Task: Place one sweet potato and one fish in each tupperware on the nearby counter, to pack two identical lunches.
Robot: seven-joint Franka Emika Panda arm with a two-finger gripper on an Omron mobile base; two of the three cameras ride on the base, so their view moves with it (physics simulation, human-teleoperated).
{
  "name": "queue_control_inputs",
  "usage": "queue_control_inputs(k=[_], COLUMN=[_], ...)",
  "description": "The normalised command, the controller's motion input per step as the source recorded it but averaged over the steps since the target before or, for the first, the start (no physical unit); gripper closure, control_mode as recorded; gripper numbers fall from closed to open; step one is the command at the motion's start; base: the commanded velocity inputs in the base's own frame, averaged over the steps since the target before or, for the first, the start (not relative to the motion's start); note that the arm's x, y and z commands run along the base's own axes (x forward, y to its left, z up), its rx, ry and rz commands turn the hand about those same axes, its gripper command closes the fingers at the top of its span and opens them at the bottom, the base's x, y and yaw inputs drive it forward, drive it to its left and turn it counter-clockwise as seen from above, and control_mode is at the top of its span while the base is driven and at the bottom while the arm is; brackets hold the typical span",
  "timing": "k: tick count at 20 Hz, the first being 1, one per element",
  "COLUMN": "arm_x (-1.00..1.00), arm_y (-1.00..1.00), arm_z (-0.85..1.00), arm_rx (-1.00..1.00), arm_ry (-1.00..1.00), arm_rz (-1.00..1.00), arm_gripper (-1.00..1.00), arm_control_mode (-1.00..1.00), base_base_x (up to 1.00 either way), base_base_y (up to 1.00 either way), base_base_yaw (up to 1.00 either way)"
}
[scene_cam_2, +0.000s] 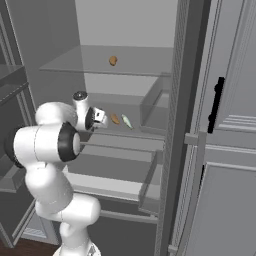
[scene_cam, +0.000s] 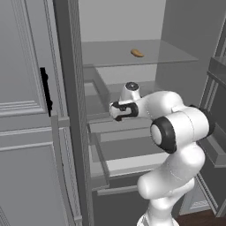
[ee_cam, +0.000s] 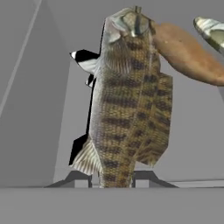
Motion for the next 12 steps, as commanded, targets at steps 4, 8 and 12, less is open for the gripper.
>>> queue_control_inputs(k=[4, 8, 12], arm_x=[-1.00, -1.00, -1.00], arm_y=[-0.63, -0.39, -0.12], arm_z=[0.54, 1.00, 1.00], arm_rx=[0.11, 0.02, -0.01], arm_ry=[-0.07, 0.00, 0.03], arm_rz=[0.00, 0.00, 0.00], arm_gripper=[1.00, 1.00, 1.00], arm_control_mode=[-1.00, -1.00, -1.00], base_base_x=[0.00, 0.00, 0.00], base_base_y=[0.00, 0.00, 0.00], base_base_yaw=[0.00, 0.00, 0.00])
